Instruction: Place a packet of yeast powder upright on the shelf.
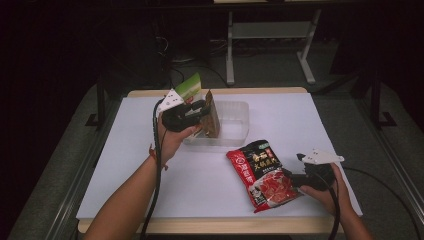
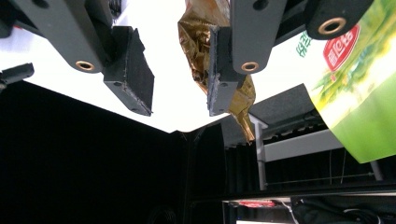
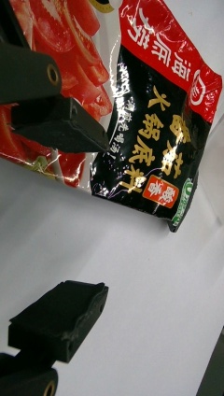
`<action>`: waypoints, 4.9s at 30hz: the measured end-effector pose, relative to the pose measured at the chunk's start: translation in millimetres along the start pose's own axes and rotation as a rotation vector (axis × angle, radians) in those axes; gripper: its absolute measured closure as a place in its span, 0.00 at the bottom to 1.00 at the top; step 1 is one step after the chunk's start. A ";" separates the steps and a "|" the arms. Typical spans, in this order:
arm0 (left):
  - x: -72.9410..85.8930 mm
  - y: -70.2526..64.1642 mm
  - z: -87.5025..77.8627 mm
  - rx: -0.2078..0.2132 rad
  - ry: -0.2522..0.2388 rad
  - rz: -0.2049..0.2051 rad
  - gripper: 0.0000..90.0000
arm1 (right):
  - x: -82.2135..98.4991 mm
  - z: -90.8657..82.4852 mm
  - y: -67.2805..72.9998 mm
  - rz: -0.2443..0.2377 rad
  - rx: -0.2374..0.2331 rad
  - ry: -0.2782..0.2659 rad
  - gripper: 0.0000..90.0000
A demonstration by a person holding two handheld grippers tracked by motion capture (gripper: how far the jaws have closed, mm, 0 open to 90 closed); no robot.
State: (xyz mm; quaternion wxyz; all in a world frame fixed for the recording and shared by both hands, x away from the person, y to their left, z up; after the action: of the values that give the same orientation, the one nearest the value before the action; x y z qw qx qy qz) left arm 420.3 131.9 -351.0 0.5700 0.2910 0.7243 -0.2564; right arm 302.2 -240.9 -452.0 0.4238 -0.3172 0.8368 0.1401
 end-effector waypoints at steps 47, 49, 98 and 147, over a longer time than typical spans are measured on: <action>124.4 -39.6 -60.2 0.282 0.403 0.051 0.30 | 7.9 18.7 16.5 0.112 -0.342 0.123 0.18; 123.4 -42.0 -58.4 0.288 0.400 0.058 0.30 | 5.9 17.1 15.7 0.101 -0.329 0.143 0.19; 121.9 -93.5 55.1 0.387 0.495 -0.166 0.45 | 4.9 25.4 35.5 0.098 -0.404 0.118 0.29; 117.9 -94.6 50.5 0.323 0.411 -0.141 0.94 | 2.5 24.9 36.9 0.065 -0.412 0.049 0.35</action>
State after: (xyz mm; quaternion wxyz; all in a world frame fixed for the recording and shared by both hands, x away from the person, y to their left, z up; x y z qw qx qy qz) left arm 365.5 45.5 -473.2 0.3380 0.3728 0.7930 -0.3433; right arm 292.6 -201.4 -470.2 0.3246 -0.3733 0.8103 0.3141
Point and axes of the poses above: each handheld gripper's, and its own axes: z roughly forward along the jaws, x roughly out of its underside, y roughly to its left, the point moved 3 cm from there along z, roughly forward along the jaws, and after that the axes turned 5 degrees about -x, right-handed, at the moved point
